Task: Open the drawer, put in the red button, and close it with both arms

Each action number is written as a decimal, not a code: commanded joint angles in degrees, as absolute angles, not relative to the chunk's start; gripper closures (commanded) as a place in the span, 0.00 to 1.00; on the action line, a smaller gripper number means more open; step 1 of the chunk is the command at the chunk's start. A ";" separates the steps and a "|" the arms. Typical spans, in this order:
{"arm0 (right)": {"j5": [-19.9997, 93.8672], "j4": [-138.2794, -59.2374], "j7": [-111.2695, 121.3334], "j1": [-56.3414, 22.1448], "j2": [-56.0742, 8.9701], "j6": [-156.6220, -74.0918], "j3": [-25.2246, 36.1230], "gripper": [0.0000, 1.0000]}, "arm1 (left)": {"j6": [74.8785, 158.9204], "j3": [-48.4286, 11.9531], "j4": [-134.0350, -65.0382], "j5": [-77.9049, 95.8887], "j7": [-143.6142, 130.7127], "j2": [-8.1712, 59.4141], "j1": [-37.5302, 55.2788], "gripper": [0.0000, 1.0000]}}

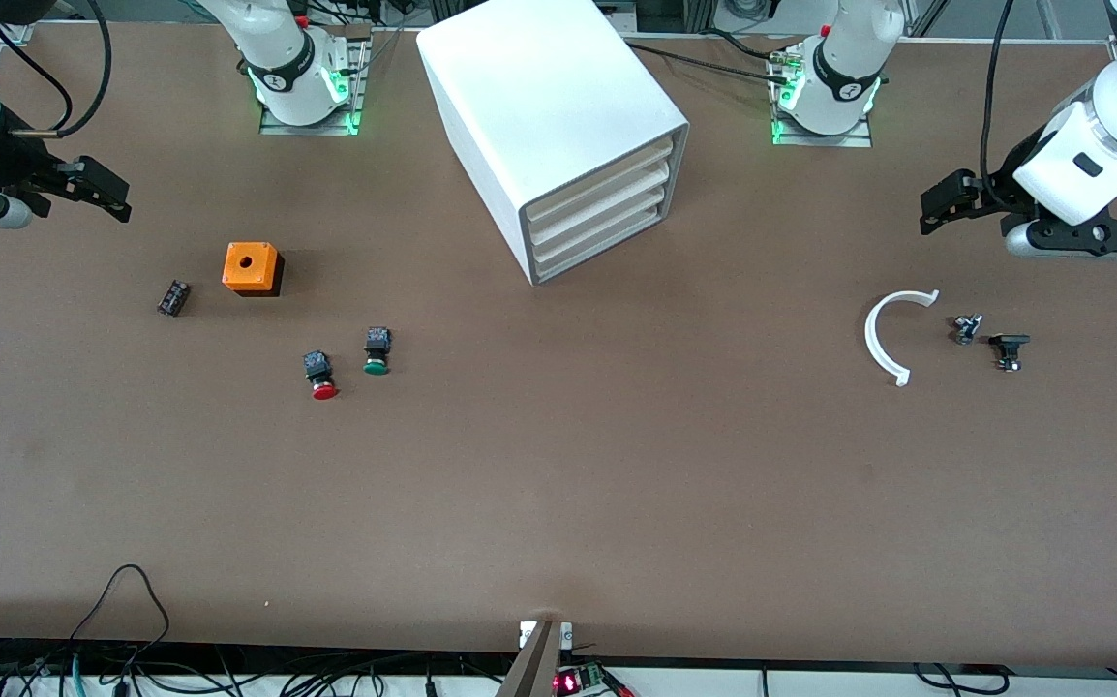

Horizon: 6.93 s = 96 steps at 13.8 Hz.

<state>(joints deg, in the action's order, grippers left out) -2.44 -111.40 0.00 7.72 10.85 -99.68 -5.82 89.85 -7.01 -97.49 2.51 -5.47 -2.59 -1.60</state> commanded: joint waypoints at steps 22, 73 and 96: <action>-0.18 -111.01 -0.96 2.73 -7.28 -115.03 -7.03 0.00 | 89.03 -7.73 -96.50 2.28 -4.05 7.89 -0.70 0.00; -1.06 -106.57 5.54 -2.99 -25.31 -132.85 -7.03 0.72 | 93.80 -17.84 -90.36 5.22 6.60 8.98 -16.35 0.00; -12.29 -76.20 31.56 -26.96 -34.18 -117.60 -28.04 0.69 | 90.00 -19.51 -90.53 -3.69 0.97 4.75 -15.91 0.00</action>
<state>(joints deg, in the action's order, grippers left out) -9.22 -78.89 30.33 -23.07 -31.19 -118.82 -28.23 91.00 -19.45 -90.53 -2.18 1.48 5.09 -15.94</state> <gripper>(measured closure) 0.586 0.000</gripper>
